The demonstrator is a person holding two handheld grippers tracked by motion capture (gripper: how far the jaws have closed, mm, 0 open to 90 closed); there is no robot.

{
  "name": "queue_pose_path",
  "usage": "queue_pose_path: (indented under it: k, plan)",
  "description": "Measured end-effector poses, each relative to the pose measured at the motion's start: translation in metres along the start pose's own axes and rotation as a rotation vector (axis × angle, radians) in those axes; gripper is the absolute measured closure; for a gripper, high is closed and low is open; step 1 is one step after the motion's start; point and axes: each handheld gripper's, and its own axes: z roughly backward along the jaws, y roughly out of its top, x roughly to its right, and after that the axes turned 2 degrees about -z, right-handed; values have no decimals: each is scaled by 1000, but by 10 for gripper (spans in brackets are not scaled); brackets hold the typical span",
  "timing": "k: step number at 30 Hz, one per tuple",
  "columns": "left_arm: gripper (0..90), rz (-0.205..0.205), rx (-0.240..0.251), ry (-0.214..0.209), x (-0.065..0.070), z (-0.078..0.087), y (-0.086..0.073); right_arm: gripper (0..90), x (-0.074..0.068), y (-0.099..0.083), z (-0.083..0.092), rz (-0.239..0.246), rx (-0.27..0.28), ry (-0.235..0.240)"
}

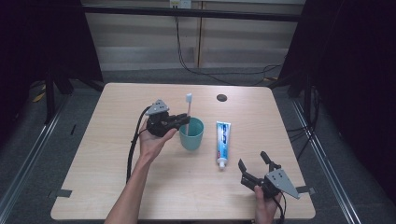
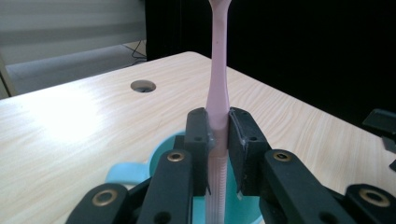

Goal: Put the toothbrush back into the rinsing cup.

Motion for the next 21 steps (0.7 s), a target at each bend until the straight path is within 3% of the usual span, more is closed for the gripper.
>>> queue_pose_path:
  k: [9, 21]
  plan:
    - [787, -2, -33, 2, -5, 1, -12, 132, 0, 0, 0, 0, 0, 0]
    - [756, 33, -32, 0, -11, 3, -17, 132, 0, 0, 0, -1, -4, 3]
